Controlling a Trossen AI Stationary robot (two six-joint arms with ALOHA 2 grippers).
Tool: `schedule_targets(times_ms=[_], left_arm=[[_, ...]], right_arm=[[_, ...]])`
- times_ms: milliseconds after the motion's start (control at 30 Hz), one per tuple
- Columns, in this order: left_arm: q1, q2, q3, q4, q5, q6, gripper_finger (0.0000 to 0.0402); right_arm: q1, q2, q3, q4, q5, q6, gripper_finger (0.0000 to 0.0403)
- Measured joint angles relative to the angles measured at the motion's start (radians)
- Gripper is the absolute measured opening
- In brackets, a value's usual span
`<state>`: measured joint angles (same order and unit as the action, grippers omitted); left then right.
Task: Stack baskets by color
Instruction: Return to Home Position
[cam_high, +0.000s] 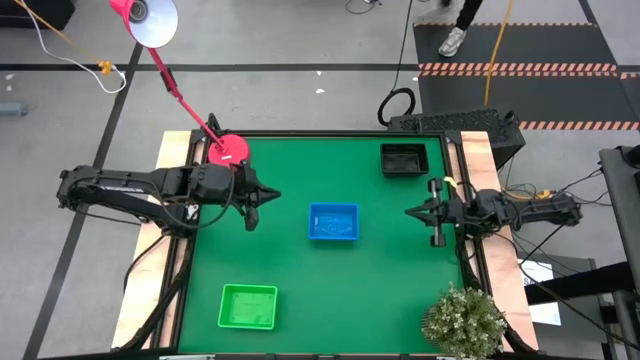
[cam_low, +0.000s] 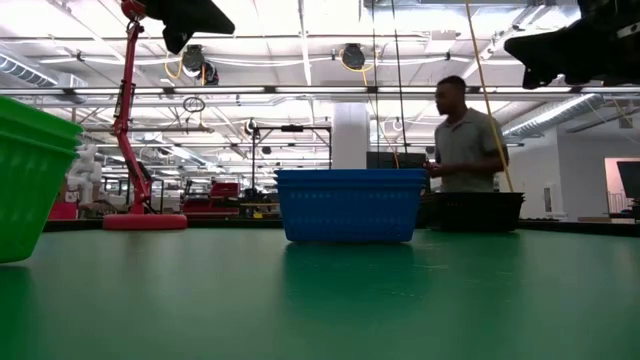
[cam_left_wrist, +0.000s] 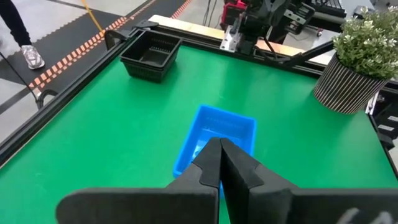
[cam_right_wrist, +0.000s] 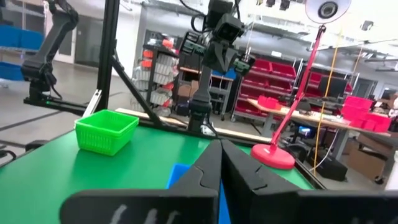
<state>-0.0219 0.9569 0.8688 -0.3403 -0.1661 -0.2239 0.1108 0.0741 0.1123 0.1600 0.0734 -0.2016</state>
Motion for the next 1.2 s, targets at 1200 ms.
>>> schedule_targets(times_ms=[1200], left_arm=[[0.0,-0.003,0.0,-0.008,-0.01,0.042,0.0003]], right_arm=[[0.0,-0.072,-0.094,-0.086,0.007,-0.005,0.0]])
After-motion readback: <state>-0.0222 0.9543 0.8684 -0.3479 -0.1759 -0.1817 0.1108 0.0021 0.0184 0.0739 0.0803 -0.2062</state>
